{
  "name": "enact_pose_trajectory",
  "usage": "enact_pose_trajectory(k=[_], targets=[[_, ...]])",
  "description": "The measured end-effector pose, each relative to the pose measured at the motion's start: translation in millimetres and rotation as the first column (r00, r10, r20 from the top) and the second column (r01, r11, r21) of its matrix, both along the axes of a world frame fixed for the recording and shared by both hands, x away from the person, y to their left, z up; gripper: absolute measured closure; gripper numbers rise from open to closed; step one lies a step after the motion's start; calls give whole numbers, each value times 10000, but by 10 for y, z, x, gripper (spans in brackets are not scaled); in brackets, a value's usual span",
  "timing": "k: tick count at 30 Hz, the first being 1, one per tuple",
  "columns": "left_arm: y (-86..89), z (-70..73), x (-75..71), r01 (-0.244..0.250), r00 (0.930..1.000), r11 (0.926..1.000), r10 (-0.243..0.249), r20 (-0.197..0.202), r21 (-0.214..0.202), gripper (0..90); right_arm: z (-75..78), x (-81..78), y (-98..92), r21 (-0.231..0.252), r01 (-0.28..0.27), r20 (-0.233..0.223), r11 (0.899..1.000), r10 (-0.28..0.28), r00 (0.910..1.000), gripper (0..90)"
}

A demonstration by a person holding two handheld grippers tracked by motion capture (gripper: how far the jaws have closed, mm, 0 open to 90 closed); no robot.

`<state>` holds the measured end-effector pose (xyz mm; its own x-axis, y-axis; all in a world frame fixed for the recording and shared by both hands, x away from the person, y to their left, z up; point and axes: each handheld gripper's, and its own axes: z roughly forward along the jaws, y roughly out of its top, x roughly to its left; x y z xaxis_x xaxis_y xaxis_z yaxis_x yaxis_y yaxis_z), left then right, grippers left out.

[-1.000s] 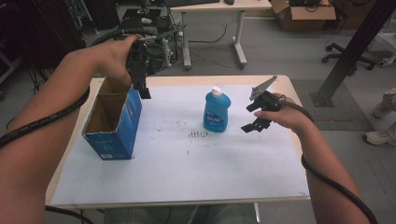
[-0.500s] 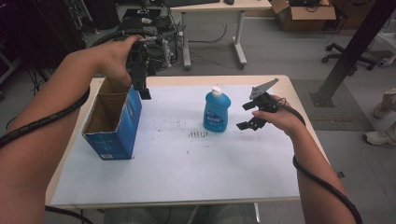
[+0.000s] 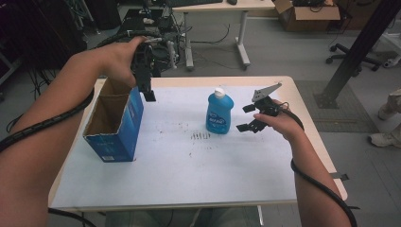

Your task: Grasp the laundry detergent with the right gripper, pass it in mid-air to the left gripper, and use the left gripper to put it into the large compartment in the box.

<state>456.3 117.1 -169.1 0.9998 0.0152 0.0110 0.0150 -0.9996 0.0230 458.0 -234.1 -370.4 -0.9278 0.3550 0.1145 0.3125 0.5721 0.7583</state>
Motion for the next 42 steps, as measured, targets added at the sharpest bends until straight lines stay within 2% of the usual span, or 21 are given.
enact_pose_trajectory(k=[8, 19, 28, 42], targets=[[31, -11, 0, -6, 10000, 10000, 6, -30, -11, 2, -83, 43, 65, 226, -61, 14, 9997, 61, 10000, 17], [58, -30, -3, 22, 10000, 10000, -22, -57, -23, 2, -181, 92, 118, 837, -95, 28, 9964, 93, 10000, 16], [57, -39, -1, 58, 9999, 10000, -59, -87, -35, 2, -229, 120, 162, 1045, -191, 20, 9943, 190, 9998, 15], [49, -38, -21, 160, 9999, 9999, -161, -62, -29, 2, -328, 182, 282, 1586, -190, 150, 9872, 168, 9997, 11]])
